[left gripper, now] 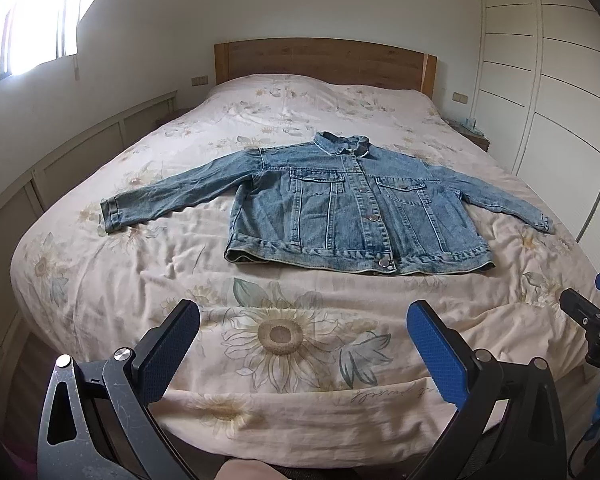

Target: Fold large clothes

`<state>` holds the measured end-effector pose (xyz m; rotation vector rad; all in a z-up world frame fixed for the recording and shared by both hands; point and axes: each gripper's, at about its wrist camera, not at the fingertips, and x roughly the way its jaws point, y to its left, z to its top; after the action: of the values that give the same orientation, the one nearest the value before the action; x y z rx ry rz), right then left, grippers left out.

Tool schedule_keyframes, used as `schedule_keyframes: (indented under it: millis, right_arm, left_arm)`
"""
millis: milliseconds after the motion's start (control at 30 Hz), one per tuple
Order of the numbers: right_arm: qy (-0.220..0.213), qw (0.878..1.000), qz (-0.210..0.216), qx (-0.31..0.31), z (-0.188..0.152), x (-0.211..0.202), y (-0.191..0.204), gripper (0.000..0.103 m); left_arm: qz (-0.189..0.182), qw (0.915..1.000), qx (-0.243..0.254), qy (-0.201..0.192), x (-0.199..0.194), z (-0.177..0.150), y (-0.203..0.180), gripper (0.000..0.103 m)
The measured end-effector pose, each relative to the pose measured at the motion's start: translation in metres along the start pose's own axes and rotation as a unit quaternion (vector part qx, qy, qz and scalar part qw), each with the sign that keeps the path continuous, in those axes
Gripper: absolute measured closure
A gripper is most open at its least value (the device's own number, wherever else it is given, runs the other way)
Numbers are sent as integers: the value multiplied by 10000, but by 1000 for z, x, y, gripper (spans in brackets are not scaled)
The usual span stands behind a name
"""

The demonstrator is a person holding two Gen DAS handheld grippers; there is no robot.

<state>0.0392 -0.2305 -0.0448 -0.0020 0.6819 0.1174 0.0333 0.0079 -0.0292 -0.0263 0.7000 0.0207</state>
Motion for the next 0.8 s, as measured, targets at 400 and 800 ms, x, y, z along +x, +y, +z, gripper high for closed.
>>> schedule_keyframes:
  millis: [400,800]
  right_arm:
    - [363,9993,76,38,-4,35,-7,0]
    - [401,9972,-230,583,17,79,-65,0]
  left_arm:
    - [-41,9989,-8,468,34,3,5,1]
    - [257,9972,-330,618,69,32,27,1]
